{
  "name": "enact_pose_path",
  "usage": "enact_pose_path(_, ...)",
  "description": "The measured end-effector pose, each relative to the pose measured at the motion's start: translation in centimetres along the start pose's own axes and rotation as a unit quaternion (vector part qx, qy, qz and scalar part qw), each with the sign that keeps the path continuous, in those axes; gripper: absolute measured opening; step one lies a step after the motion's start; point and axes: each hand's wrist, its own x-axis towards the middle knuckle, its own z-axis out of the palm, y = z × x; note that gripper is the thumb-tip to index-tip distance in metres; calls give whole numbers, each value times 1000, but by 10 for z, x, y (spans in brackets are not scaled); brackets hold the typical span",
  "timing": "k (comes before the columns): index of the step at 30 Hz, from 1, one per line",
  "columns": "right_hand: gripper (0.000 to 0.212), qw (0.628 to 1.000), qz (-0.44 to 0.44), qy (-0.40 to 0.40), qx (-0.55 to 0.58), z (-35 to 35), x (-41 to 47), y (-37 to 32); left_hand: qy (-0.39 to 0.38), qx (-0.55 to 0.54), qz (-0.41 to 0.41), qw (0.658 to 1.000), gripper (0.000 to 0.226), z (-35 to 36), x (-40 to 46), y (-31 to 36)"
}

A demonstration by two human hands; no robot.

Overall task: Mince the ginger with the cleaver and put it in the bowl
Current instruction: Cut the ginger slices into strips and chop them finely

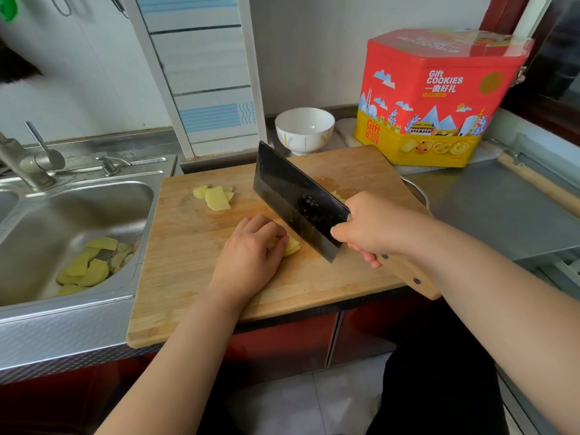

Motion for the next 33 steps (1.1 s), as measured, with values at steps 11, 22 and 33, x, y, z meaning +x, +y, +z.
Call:
enact_pose_path(11, 24, 997, -15, -28, -70, -4, -5, -19, -12, -4, -1, 1000, 5, 1, 1, -1)
enact_pose_path(22, 20, 990, -1, -75, -118, 1, 10, -35, -17, -8, -12, 1000, 8, 1, 1, -3)
enact_pose_path(33, 19, 999, 19, -26, 12, 7, 1, 3, 20, 7, -13, 1000, 9, -1, -4, 0)
